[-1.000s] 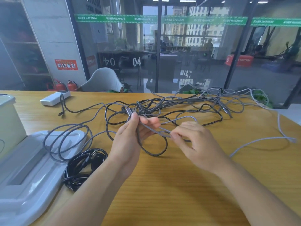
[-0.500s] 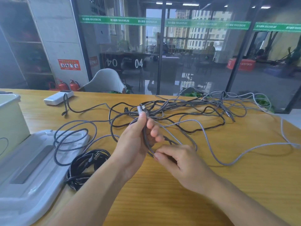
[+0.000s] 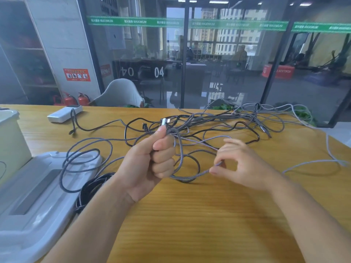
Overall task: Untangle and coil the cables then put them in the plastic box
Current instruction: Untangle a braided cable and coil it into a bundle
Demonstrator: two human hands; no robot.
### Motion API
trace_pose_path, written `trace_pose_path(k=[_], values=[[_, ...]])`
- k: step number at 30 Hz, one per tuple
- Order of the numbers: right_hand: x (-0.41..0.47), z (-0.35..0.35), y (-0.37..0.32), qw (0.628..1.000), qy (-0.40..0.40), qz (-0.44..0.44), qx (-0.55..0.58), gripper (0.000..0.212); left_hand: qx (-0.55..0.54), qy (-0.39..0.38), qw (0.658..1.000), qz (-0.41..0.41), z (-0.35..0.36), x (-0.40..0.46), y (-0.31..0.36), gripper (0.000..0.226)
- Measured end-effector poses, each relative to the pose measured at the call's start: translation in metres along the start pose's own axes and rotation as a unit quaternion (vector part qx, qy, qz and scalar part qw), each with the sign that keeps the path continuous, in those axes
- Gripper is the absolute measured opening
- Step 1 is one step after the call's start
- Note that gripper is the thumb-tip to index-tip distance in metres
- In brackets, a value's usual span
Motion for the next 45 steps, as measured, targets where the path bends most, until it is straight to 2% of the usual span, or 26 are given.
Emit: trace_pose_path(k=[3,5,8,12,14,16,20,24,27,33,39,42,45], values=[[-0.011,-0.022,0.021,0.998,0.032,0.053,0.032,0.031,0.001,-0.015,1.0,-0.01,0.002,0.0,-0.001,0.042],[-0.017,-0.031,0.031,0.992,0.077,0.096,0.04,0.037,0.013,-0.023,0.999,-0.022,0.006,0.0,-0.005,0.041],[-0.014,-0.042,0.013,0.982,0.159,0.087,-0.047,0.052,0.046,-0.036,0.997,-0.047,0.013,0.002,-0.017,0.042],[-0.008,-0.049,-0.026,0.958,0.266,0.067,-0.077,0.048,0.084,-0.026,0.994,-0.068,0.014,0.006,-0.03,0.048],[-0.008,-0.046,-0.031,0.949,0.301,0.077,-0.047,0.045,0.108,-0.023,0.991,-0.07,0.015,0.008,-0.034,0.044],[-0.01,-0.04,-0.028,0.941,0.318,0.108,0.036,0.041,0.131,-0.022,0.988,-0.075,0.018,0.01,-0.041,0.042],[-0.009,-0.02,-0.016,0.925,0.278,0.175,0.191,0.03,0.185,0.006,0.98,-0.071,0.017,0.014,-0.049,0.043],[-0.005,0.005,-0.008,0.853,0.216,0.223,0.419,0.024,0.214,0.05,0.975,-0.036,0.01,0.016,-0.044,0.045],[-0.002,0.011,-0.02,0.858,0.175,0.197,0.441,0.024,0.253,0.078,0.964,-0.007,0.008,0.016,-0.04,0.047],[-0.003,0.007,-0.025,0.864,0.217,0.171,0.42,0.018,0.324,0.13,0.936,0.037,0.005,0.017,-0.036,0.046],[0.001,0.01,-0.04,0.866,0.197,0.133,0.441,0.021,0.376,0.182,0.904,0.091,-0.001,0.014,-0.024,0.051],[0.005,0.013,-0.047,0.873,0.162,0.11,0.447,0.031,0.367,0.202,0.902,0.104,-0.008,0.012,-0.019,0.049],[0.006,0.01,-0.05,0.887,0.152,0.098,0.424,0.029,0.364,0.215,0.899,0.119,-0.011,0.011,-0.014,0.047]])
Point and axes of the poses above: each hand's wrist, its own x-axis towards the middle knuckle, its own z-axis out of the palm, y = z × x, the point moved 10 cm from there along x, towards the middle knuckle, and after that the axes turned 7 degrees about -z, right-handed, at the moved point
